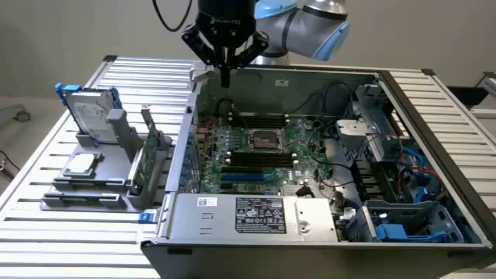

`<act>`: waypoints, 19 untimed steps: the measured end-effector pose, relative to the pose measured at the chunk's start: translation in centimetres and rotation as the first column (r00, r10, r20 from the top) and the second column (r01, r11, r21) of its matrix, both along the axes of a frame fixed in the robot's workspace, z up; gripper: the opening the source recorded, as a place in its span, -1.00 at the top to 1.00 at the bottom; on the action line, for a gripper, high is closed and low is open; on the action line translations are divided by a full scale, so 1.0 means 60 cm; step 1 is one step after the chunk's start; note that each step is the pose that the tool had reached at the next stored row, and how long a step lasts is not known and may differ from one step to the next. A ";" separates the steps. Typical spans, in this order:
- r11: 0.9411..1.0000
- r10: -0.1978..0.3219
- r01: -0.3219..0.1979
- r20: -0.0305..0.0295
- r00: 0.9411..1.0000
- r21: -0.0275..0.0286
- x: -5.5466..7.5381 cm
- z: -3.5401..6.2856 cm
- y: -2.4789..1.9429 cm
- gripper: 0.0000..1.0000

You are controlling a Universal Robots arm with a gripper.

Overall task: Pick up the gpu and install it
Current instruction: 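Reach for the gpu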

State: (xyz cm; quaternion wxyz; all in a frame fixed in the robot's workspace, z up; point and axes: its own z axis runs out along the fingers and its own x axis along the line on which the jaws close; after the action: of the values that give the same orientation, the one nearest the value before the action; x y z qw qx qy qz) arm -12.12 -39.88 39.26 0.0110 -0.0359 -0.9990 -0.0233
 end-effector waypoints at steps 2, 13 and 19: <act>1.000 0.000 0.000 0.000 1.000 0.000 0.000 0.000 0.0000 0.79; 1.000 0.000 0.000 0.000 1.000 0.000 -0.025 0.000 -0.0003 0.79; 1.000 0.000 0.000 0.000 1.000 0.000 -0.070 -0.003 -0.0003 0.79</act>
State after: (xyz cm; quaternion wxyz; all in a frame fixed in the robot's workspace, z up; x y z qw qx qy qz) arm -16.35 -39.90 39.06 0.0111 -0.0359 -0.9990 -0.0232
